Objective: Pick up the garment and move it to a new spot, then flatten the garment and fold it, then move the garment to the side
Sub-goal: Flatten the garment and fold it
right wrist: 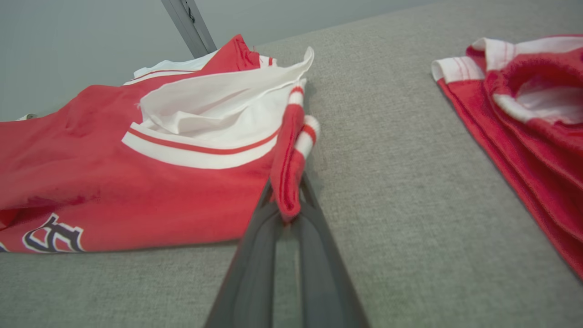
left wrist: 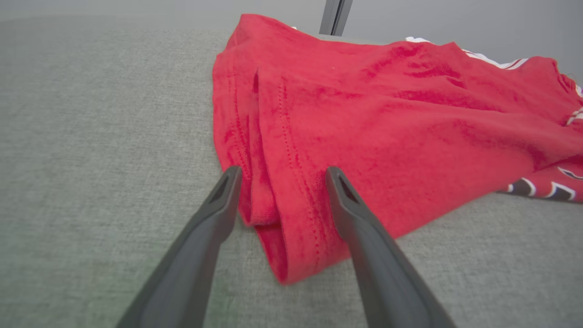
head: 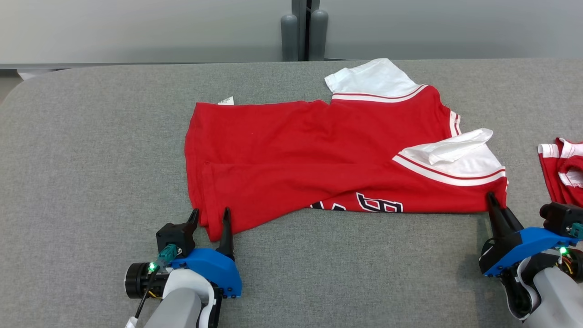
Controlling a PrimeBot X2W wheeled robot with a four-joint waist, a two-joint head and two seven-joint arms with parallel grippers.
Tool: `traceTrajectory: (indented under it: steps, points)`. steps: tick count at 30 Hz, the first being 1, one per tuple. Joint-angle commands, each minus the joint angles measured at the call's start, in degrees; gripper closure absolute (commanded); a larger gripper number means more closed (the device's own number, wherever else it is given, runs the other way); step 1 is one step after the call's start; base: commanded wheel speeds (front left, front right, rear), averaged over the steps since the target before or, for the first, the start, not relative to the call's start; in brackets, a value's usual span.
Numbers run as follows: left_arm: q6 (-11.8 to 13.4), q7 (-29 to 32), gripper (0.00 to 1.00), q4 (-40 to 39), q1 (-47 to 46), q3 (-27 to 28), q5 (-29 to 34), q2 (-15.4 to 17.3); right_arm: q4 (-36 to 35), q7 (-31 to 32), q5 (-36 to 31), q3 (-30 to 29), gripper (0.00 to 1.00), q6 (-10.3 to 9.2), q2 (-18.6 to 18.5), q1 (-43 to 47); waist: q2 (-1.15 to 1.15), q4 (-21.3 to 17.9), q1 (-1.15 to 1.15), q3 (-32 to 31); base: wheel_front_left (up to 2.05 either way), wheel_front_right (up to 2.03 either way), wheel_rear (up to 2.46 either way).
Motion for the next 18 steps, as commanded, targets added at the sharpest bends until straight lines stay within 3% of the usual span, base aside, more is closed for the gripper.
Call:
traceTrajectory:
  steps: [1,10,13,15,17,18]
  points:
    - [-0.3,-0.2,0.0,0.7,-0.8,0.0,0.0,0.0,-0.3,0.0,0.4,0.1,1.0,0.01,-0.1,-0.8,0.0,-0.1,0.0,0.1,0.0,0.0,0.0]
    - [-1.2,-0.2,0.01,2.4,-1.0,-1.5,-3.0,0.0,-0.8,0.0,1.0,0.2,1.0,0.01,-0.5,-0.7,0.0,-0.4,0.0,0.5,0.0,0.0,0.0]
    - [-1.2,-0.2,0.53,2.6,-1.2,-2.2,-3.9,0.0,-0.8,0.0,1.0,0.1,1.0,0.01,-0.5,-0.6,0.0,-0.3,0.0,0.6,0.0,0.0,0.0]
    - [-1.1,-0.2,0.7,2.6,-1.2,-2.6,-4.3,0.0,-0.8,0.0,1.0,0.0,1.0,0.01,-0.5,-0.6,0.0,-0.2,0.0,0.6,0.0,0.0,0.0]
    - [-1.2,-0.2,1.0,2.3,-1.0,-2.8,-4.6,0.0,-0.9,0.0,1.0,-0.1,1.0,0.01,-0.5,-0.7,0.0,-0.2,0.0,0.6,0.0,0.0,0.0]
    - [-1.3,-0.2,1.0,2.3,-0.8,-2.8,-4.5,0.0,-0.9,0.0,0.9,-0.2,1.0,0.01,-0.5,-0.7,0.0,-0.1,0.0,0.6,0.0,0.0,0.0]
